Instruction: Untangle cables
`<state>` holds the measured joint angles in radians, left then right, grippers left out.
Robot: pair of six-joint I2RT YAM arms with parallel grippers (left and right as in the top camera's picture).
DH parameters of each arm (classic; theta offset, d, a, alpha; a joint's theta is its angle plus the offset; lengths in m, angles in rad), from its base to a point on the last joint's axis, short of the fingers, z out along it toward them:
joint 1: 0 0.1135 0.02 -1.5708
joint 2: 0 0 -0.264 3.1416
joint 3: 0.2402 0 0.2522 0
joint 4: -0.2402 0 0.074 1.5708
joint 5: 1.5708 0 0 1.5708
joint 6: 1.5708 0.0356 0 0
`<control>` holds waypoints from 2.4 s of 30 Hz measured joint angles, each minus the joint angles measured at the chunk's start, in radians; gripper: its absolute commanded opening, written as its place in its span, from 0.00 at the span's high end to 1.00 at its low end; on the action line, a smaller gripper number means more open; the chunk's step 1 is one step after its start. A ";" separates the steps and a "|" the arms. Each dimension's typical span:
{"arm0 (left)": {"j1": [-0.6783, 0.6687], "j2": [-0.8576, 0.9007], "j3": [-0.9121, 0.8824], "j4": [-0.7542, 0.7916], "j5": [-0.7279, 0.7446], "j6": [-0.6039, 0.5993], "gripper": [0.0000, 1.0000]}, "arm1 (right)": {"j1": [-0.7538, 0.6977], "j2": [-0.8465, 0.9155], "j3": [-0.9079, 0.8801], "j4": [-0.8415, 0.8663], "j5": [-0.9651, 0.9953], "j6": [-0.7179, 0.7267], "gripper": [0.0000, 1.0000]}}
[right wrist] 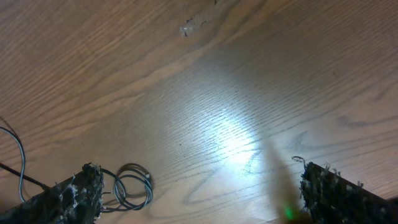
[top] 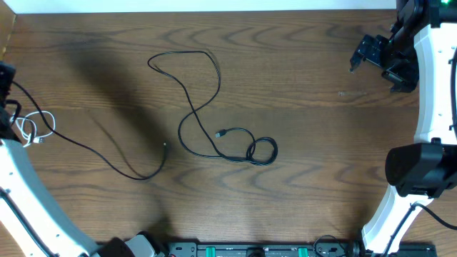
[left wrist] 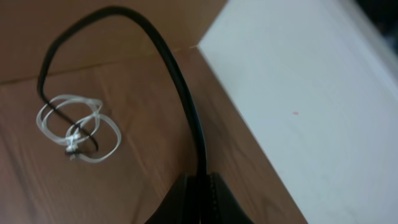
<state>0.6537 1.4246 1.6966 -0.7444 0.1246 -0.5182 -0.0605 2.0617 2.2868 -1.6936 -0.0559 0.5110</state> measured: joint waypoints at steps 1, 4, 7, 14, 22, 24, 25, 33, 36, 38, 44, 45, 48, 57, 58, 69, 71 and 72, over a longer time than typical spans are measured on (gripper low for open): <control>0.009 0.013 0.000 -0.005 0.000 -0.022 0.93 | 0.000 0.000 0.000 0.000 0.000 0.000 0.01; 0.030 0.049 0.000 -0.017 0.000 -0.105 0.92 | 0.000 0.000 0.000 0.000 0.000 0.000 0.01; 0.040 0.079 0.000 -0.029 0.000 -0.189 0.93 | 0.000 0.000 0.000 0.000 0.000 0.000 0.01; 0.040 0.088 0.000 -0.012 0.025 -0.311 0.92 | 0.000 0.000 0.000 0.000 0.000 0.000 0.01; 0.000 0.016 -0.001 0.115 0.117 -0.346 0.93 | 0.000 0.000 0.000 0.000 0.000 0.000 0.01; -0.027 -0.026 -0.001 0.167 0.127 -0.347 0.93 | 0.000 0.000 0.000 0.000 0.000 0.000 0.01; -0.040 -0.049 -0.001 0.194 0.132 -0.347 0.93 | 0.000 0.000 0.000 0.000 0.000 0.000 0.01; -0.114 -0.206 -0.001 0.306 0.140 -0.346 0.93 | 0.000 0.000 0.000 0.000 0.000 0.000 0.01; -0.133 -0.220 0.000 0.280 0.144 -0.332 0.93 | 0.000 0.000 0.000 0.000 0.000 0.000 0.01; -0.146 -0.215 0.000 0.242 0.147 -0.305 0.93 | 0.000 0.000 0.000 0.000 0.000 0.000 0.01; -0.159 -0.148 0.000 0.147 0.159 -0.141 0.93 | 0.000 0.000 0.000 0.000 0.000 0.000 0.01; -0.159 -0.135 0.000 0.135 0.158 -0.119 0.93 | 0.000 0.000 0.000 0.000 0.000 0.000 0.01; -0.159 -0.103 0.000 0.113 0.159 -0.075 0.93 | 0.000 0.000 0.000 0.000 0.000 0.000 0.01; -0.159 -0.098 0.000 0.105 0.051 -0.031 0.92 | 0.000 0.000 0.000 0.000 0.000 0.000 0.01; -0.159 -0.099 0.000 0.102 0.022 -0.030 0.93 | 0.001 0.000 0.000 0.000 0.000 0.000 0.01; -0.159 -0.099 0.000 -0.003 -0.405 -0.028 0.93 | 0.002 0.000 0.000 0.000 0.000 0.000 0.01; -0.159 -0.099 0.000 -0.016 -0.463 -0.032 0.92 | 0.002 0.000 0.000 0.000 0.000 0.000 0.01; -0.159 -0.099 0.000 -0.016 -0.484 -0.034 0.92 | 0.002 0.000 0.000 0.000 0.000 0.000 0.01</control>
<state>0.4946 1.3258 1.6966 -0.7605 -0.3592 -0.5518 -0.0586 2.0617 2.2864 -1.6936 -0.0563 0.5106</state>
